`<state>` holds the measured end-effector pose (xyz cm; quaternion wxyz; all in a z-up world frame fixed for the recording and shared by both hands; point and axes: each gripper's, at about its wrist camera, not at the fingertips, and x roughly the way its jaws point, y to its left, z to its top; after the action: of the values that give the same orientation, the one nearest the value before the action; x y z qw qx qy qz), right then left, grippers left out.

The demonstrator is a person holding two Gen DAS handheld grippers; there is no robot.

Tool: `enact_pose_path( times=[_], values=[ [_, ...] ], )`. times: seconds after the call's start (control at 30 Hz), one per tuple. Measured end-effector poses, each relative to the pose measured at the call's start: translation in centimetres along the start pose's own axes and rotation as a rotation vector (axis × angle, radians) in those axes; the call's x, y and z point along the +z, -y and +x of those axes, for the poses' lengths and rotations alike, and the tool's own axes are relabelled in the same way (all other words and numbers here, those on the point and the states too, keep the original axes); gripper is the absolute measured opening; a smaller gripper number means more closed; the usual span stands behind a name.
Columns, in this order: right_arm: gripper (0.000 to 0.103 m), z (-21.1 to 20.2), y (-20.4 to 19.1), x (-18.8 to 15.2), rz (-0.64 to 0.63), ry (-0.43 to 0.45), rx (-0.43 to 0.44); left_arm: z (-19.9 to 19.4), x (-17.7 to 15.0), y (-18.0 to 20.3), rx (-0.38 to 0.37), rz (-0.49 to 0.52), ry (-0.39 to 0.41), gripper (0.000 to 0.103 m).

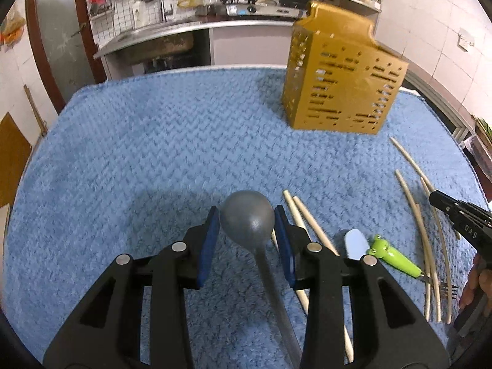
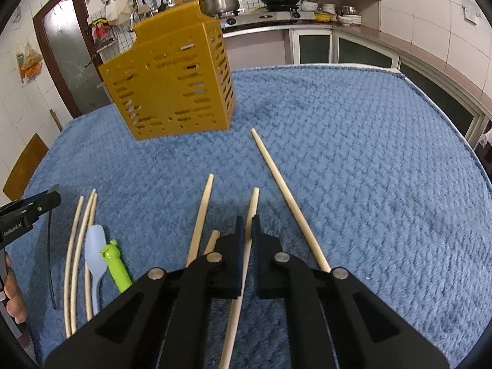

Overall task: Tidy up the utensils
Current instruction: 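Close the right tool on a wooden chopstick while the left tool lifts the ladle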

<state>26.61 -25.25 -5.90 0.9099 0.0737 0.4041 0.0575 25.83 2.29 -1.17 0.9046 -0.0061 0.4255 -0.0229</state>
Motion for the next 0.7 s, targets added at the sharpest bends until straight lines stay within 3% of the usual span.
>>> enact_pose_path(
  times=[0.23,0.57,0.7],
  values=[
    [0.004,-1.6,-0.5,0.3,0.005,0.057,0.034,-2.1,0.4,0.6,-0.022,0.020,0.059,0.035],
    [0.004,-6.1,-0.7,1.4,0.017,0.240,0.058,-5.4,1.8,2.5,-0.043,0.075,0.187,0.035],
    [0.004,-7.7,-0.8,2.1,0.012,0.315,0.031,-5.8,2.6,2.8,-0.055,0.083,0.224,0.035]
  ],
)
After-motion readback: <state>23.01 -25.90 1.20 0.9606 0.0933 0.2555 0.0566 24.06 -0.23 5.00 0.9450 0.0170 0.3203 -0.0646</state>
